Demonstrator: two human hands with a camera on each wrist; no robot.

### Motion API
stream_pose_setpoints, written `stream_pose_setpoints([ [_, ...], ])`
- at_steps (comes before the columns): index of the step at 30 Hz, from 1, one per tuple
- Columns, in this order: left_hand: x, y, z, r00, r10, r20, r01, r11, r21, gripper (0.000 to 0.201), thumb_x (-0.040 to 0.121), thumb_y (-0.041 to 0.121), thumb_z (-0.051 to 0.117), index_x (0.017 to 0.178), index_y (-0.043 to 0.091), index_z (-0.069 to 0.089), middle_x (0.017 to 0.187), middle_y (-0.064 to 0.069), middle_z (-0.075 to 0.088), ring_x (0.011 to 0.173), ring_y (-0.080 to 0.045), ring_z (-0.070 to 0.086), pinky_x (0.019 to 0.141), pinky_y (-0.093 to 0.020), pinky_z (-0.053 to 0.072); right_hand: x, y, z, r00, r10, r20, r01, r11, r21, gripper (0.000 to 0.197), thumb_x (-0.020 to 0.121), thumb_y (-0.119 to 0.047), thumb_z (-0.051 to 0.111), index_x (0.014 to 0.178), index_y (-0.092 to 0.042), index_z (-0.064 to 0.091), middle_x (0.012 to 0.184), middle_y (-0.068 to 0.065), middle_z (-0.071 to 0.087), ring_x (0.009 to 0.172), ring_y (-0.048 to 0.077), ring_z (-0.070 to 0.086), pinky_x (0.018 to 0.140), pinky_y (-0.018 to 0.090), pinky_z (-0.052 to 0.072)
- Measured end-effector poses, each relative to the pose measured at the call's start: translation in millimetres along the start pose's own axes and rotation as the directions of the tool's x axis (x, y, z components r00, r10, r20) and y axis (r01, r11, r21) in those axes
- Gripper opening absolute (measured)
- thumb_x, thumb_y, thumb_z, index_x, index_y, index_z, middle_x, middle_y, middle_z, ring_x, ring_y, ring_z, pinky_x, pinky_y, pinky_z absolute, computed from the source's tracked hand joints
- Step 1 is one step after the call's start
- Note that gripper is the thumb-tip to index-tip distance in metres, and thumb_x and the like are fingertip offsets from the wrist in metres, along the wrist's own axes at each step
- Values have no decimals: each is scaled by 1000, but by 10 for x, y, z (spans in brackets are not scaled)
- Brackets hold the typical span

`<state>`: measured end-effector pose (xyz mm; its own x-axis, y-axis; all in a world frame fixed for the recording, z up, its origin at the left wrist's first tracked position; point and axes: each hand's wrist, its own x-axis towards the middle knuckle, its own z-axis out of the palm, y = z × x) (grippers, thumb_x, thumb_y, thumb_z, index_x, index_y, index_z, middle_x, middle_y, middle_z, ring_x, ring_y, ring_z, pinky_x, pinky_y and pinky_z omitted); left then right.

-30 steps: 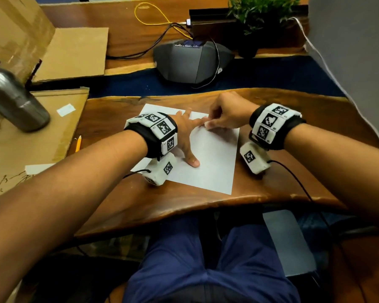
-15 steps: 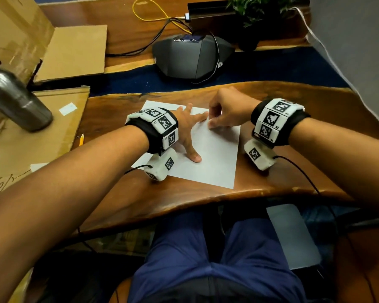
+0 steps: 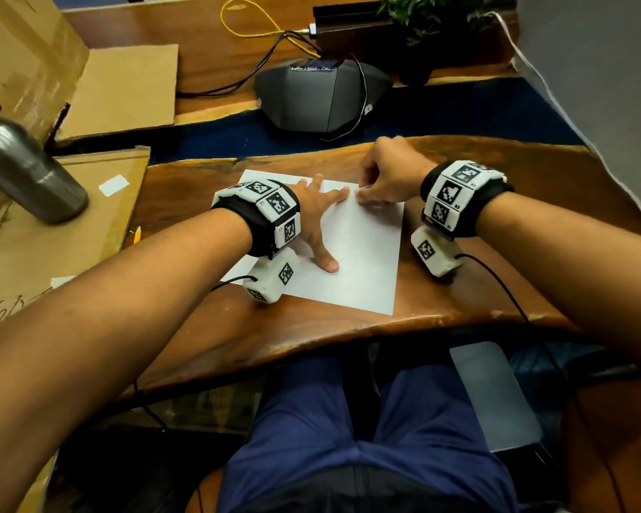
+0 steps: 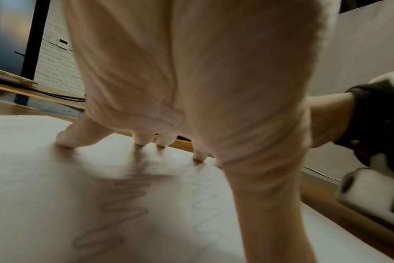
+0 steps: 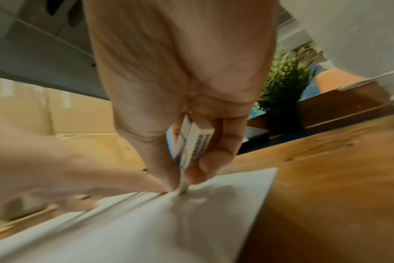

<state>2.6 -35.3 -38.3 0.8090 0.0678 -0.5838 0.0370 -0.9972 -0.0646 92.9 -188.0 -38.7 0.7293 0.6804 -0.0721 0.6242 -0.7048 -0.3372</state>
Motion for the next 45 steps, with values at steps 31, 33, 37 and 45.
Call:
stream_pose_setpoints([
  [31, 30, -3, 0, 1000, 8, 17, -8, 1000, 7, 145, 46, 70, 84, 153, 45, -10, 164, -5, -17, 152, -34, -6, 117, -63, 18, -28, -33, -1, 967, -111, 229, 118, 993, -20, 16, 81, -29, 81, 74, -18, 72, 75, -3, 70, 71, 12, 64, 59, 23, 48],
  [33, 45, -11, 6, 1000, 10, 14, -10, 1000, 1, 146, 46, 69, 85, 153, 45, -12, 164, -5, -18, 151, -34, -7, 117, -63, 16, 13, 74, -62, 991, -41, 124, 44, 999, -24, 17, 79, -29, 82, 71, -17, 72, 73, 1, 72, 71, 15, 66, 57, 21, 45],
  [37, 47, -19, 14, 1000, 1, 16, -1, 1000, 6, 148, 44, 71, 84, 152, 46, -13, 164, -4, -18, 151, -34, -7, 117, -62, 17, -13, 17, -7, 977, -80, 195, 82, 997, -4, 16, 79, -28, 82, 75, -16, 72, 77, 0, 72, 69, 14, 64, 56, 22, 46],
  [45, 40, -7, 6, 1000, -5, 23, 5, 1000, 3, 148, 42, 72, 83, 152, 46, -13, 164, -4, -18, 151, -35, -7, 116, -63, 16, -10, 37, -29, 985, -53, 166, 51, 999, 14, 15, 79, -26, 83, 75, -16, 73, 76, 0, 72, 72, 18, 69, 57, 22, 49],
])
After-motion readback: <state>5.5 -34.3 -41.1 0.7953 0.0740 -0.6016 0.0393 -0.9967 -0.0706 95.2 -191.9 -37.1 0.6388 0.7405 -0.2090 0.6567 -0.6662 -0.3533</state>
